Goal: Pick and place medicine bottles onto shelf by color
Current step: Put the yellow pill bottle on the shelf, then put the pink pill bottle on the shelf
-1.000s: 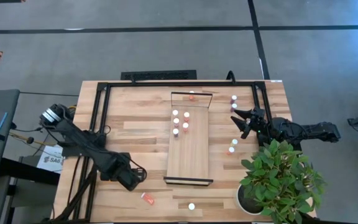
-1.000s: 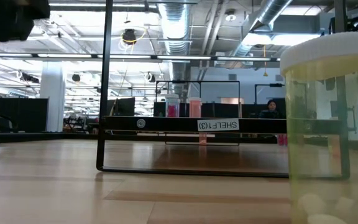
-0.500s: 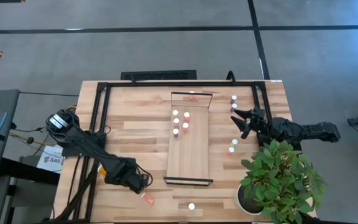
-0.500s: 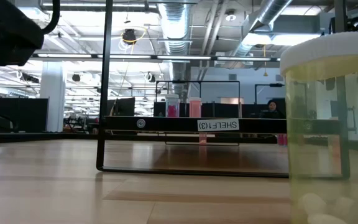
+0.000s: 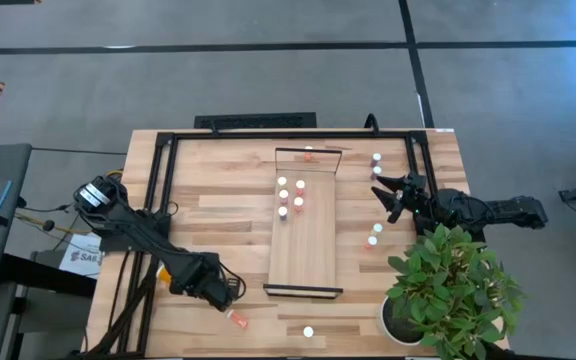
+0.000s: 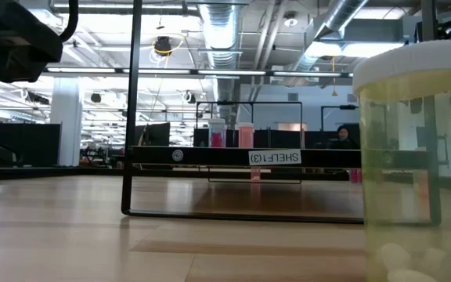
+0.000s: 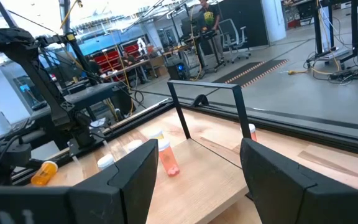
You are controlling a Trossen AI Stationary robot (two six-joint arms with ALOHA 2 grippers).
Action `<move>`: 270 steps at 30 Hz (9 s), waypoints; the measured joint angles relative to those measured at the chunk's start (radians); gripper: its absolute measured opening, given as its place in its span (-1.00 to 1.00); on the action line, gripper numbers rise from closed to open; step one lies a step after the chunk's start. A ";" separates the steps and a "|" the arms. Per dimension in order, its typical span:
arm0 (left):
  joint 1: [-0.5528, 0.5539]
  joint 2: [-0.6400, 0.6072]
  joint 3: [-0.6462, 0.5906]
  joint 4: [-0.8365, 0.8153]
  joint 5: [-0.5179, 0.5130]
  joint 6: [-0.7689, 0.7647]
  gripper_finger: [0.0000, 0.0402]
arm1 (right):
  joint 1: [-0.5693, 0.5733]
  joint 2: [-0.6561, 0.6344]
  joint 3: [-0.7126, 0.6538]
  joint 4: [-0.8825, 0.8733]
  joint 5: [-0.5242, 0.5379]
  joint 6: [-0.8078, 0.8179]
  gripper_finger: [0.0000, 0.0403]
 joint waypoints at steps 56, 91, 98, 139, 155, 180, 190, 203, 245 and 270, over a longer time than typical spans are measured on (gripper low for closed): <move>0.514 0.004 0.318 -0.230 -0.155 0.425 -0.55 | 0.000 0.000 0.000 0.000 0.000 0.000 0.24; 0.590 0.438 0.803 -0.334 -0.061 0.694 -0.58 | 0.000 0.000 0.000 0.000 0.000 0.000 0.24; 0.593 0.442 0.795 -0.335 -0.059 0.682 -0.58 | 0.000 0.000 0.000 0.000 0.000 0.000 0.24; 0.554 0.427 0.982 -0.696 -0.053 0.698 0.03 | 0.000 0.000 0.000 0.000 0.000 0.000 0.24; 0.298 0.143 0.601 -0.563 -0.033 0.170 -0.25 | 0.000 0.000 0.000 0.000 0.000 0.000 0.24; -0.018 0.079 0.191 0.092 -0.046 -0.891 -0.22 | 0.000 0.000 0.000 0.000 0.000 0.000 0.24; -0.023 0.098 0.083 0.261 -0.059 -0.924 0.29 | 0.000 0.001 0.000 0.000 0.000 0.000 0.24; -0.053 0.098 0.071 0.216 -0.065 -1.004 0.86 | 0.000 0.000 0.000 -0.001 0.000 0.000 0.24; -0.044 0.227 0.073 0.350 -0.093 -1.043 0.39 | 0.000 0.000 0.000 -0.001 0.000 0.000 0.24; -0.041 0.213 0.071 0.311 -0.106 -1.021 -0.70 | 0.000 0.000 0.000 0.000 0.000 0.000 0.24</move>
